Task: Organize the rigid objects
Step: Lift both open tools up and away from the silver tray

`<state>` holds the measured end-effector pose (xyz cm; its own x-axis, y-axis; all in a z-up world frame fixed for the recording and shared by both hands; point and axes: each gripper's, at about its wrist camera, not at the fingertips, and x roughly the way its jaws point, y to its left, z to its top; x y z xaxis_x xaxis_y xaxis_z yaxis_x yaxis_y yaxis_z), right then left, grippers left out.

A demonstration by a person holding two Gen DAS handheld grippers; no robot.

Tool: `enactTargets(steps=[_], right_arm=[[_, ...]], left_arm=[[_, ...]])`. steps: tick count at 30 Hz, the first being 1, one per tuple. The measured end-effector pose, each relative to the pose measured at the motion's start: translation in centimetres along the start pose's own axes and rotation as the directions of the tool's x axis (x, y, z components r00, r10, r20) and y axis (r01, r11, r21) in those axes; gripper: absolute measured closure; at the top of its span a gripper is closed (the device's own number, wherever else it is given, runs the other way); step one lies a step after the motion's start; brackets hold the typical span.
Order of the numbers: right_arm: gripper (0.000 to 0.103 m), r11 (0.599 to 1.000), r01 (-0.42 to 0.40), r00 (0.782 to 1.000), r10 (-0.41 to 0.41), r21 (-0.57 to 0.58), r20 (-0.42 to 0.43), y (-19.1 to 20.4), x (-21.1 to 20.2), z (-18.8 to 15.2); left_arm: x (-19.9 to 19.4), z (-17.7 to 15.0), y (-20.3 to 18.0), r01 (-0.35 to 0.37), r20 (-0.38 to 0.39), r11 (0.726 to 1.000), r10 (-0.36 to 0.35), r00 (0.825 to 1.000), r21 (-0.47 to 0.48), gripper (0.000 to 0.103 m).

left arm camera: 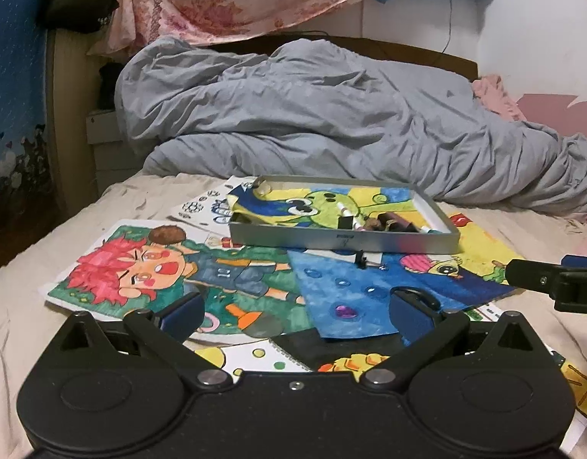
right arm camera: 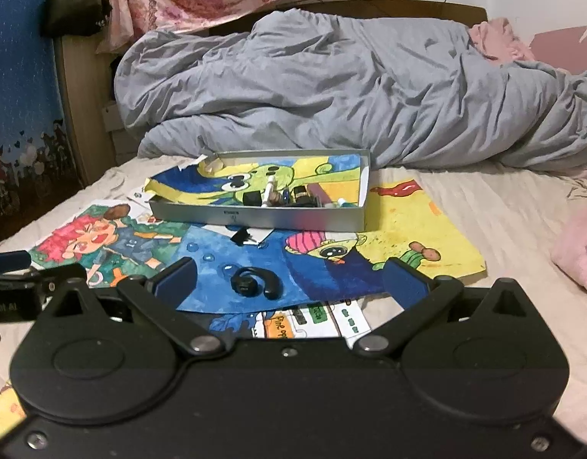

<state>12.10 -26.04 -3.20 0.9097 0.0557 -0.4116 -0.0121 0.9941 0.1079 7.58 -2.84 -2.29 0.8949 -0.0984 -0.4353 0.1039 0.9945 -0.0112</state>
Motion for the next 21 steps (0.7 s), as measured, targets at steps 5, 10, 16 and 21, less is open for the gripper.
enactTargets(steps=[5,10,16,21], right_arm=[[0.0,0.999,-0.01,1.0,0.009,-0.032,-0.023,0.8,1.0,-0.2],[0.0,0.999,-0.017,0.999,0.016,-0.041,-0.04,1.1,1.5,-0.1],[0.0,0.999,-0.014,0.998,0.012,-0.037,-0.057,1.1,1.8,0.0],[0.0,0.999,-0.016,0.997,0.012,-0.048,-0.074,1.0,2.1,0.1]], left_arm=[[0.8,0.0,0.6,-0.013,-0.009,0.999,0.013,1.0,-0.032,0.001],[1.5,0.2,1.0,-0.02,-0.01,0.999,0.02,1.0,-0.04,0.001],[2.0,0.1,1.4,-0.03,-0.017,0.998,0.029,0.999,-0.05,0.001],[2.3,0.0,1.3,-0.033,-0.022,0.998,0.032,0.999,-0.045,0.001]])
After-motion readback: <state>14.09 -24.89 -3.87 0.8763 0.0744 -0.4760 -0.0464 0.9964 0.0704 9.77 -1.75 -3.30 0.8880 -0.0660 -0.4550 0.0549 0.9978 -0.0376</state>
